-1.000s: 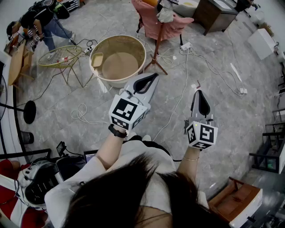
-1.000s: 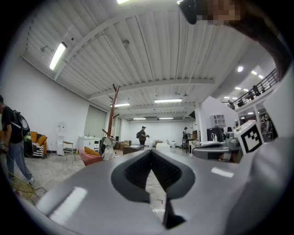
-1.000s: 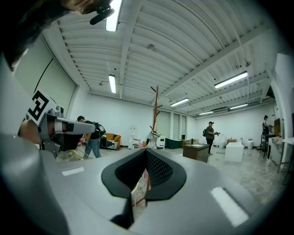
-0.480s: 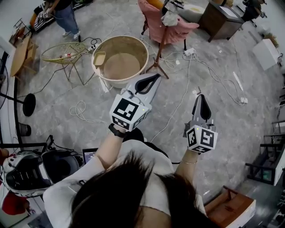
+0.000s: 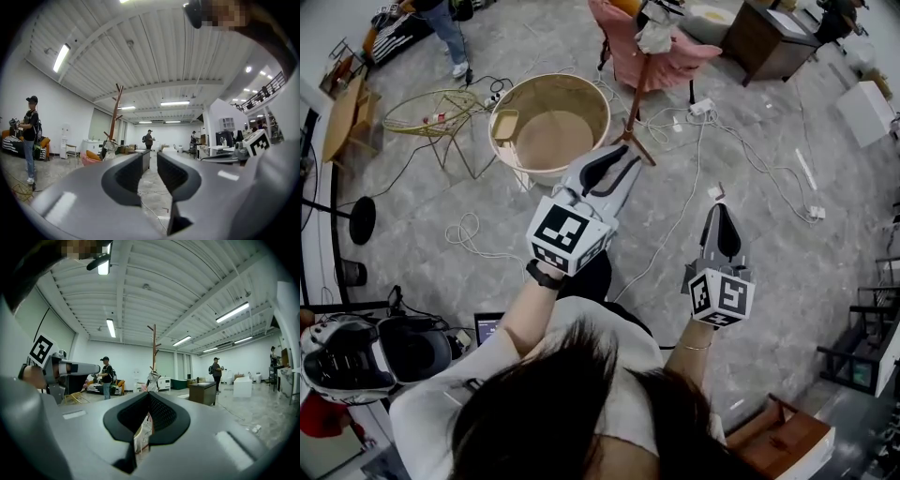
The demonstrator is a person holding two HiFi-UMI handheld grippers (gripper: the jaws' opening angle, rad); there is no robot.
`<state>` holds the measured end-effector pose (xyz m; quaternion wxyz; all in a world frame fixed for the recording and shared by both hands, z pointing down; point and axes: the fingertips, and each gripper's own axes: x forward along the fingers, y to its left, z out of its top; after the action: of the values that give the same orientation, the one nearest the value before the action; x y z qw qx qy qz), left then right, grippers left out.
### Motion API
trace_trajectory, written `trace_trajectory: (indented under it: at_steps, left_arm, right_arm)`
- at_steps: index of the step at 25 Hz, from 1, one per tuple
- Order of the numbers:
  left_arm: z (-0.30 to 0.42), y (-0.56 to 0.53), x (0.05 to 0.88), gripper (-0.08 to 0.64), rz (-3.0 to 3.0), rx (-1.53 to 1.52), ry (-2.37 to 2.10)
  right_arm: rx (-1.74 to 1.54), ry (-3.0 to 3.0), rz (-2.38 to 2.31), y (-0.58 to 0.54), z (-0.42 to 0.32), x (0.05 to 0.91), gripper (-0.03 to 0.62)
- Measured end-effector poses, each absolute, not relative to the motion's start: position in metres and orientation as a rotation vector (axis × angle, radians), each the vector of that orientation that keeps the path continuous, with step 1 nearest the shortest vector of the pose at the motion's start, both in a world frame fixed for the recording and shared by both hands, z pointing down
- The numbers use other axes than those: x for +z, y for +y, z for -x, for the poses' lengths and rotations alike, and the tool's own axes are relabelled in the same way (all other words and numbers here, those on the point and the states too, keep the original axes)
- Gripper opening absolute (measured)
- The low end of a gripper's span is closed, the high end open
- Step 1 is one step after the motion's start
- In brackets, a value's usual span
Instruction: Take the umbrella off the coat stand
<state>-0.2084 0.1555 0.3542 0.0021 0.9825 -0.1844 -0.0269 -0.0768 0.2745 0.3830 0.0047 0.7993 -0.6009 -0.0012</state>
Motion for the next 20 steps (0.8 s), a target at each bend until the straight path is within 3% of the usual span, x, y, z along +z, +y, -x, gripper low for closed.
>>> trace_trajectory:
  at_steps: [5, 8, 11, 20]
  left_arm:
    - [0.181, 0.127, 0.37, 0.168, -3.069, -0.03, -0.541]
    - [0.163, 0.1, 0.375, 0.174, -3.06, -0.028, -0.536]
    - [0.142, 0.064, 0.375, 0.257, -3.04, -0.032, -0.546]
    - [0.089, -0.034, 0.376, 0.305, -3.012, -0.006, -0.548]
  right_arm:
    - [0.018, -1.867, -2.517, 0.249, 0.055, 0.391, 0.003]
    - [0.021, -1.854, -2.521, 0.227, 0.037, 0.392, 0.003]
    - [0.026, -1.843, -2.52, 0.197, 0.016, 0.391, 0.003]
    - [0.041, -1.821, -2.514, 0.106, -0.036, 0.384, 0.003]
